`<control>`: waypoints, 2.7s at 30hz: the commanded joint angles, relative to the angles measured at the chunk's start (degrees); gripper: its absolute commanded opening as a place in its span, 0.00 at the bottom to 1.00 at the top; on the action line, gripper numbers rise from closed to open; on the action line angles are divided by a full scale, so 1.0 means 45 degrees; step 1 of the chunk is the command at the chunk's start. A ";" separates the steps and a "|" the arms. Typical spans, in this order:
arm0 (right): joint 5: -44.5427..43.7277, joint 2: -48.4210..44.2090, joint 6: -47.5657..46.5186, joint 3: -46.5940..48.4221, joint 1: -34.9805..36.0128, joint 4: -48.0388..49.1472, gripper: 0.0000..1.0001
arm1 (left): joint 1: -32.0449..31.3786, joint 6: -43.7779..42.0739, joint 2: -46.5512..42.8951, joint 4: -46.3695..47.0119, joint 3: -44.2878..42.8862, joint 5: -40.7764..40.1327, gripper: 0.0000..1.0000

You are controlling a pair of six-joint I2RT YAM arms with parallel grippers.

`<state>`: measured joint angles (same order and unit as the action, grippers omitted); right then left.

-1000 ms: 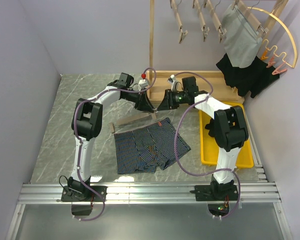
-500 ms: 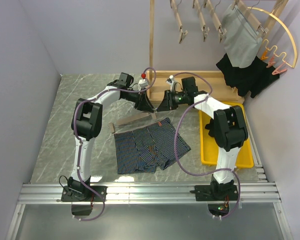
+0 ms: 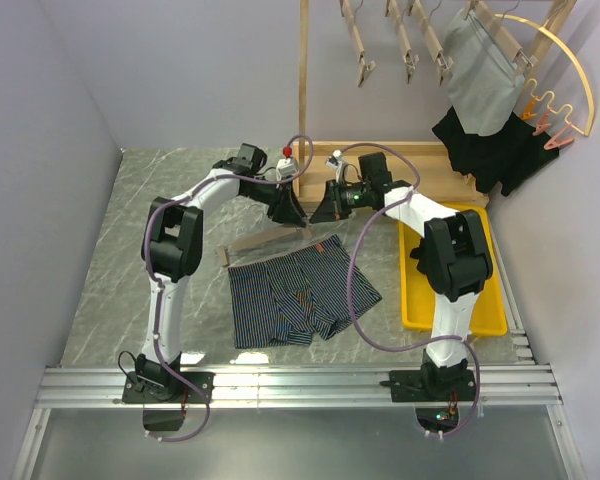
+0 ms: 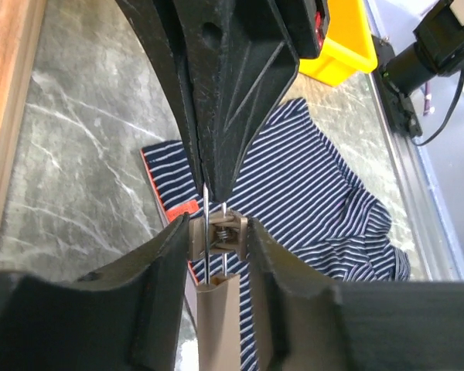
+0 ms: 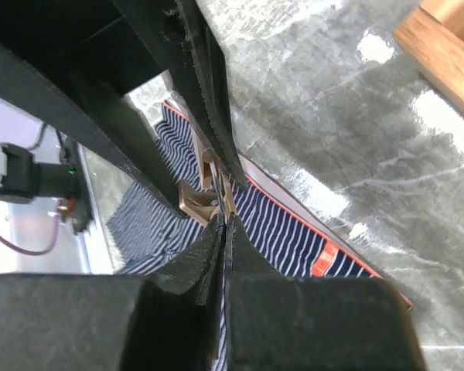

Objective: Clip the underwear to the hanger
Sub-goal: Open the clamp at the hanger.

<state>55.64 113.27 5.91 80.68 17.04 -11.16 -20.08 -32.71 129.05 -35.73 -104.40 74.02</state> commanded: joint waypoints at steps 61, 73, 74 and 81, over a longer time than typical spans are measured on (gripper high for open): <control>-0.1114 -0.2281 -0.4439 -0.0293 0.1019 -0.0919 0.00 | -0.0753 -0.1325 -0.2585 -0.1884 0.0388 -0.3109 0.21; -0.1329 -0.2378 -0.4341 -0.0331 0.1018 -0.1115 0.14 | -0.0558 -0.1697 -0.2468 -0.2218 0.0465 -0.2425 0.00; -0.1251 -0.2398 -0.4341 -0.0352 0.0999 -0.0998 0.10 | -0.0558 -0.1406 -0.2487 -0.2024 0.0485 -0.2444 0.00; -0.1075 -0.2379 -0.4302 -0.0273 0.0999 -0.0919 0.00 | -0.0578 -0.0564 -0.2760 -0.1203 0.0699 -0.3030 0.36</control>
<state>50.15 104.68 -13.26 78.74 21.23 -16.69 -22.70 -37.04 119.07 -44.58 -101.45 60.23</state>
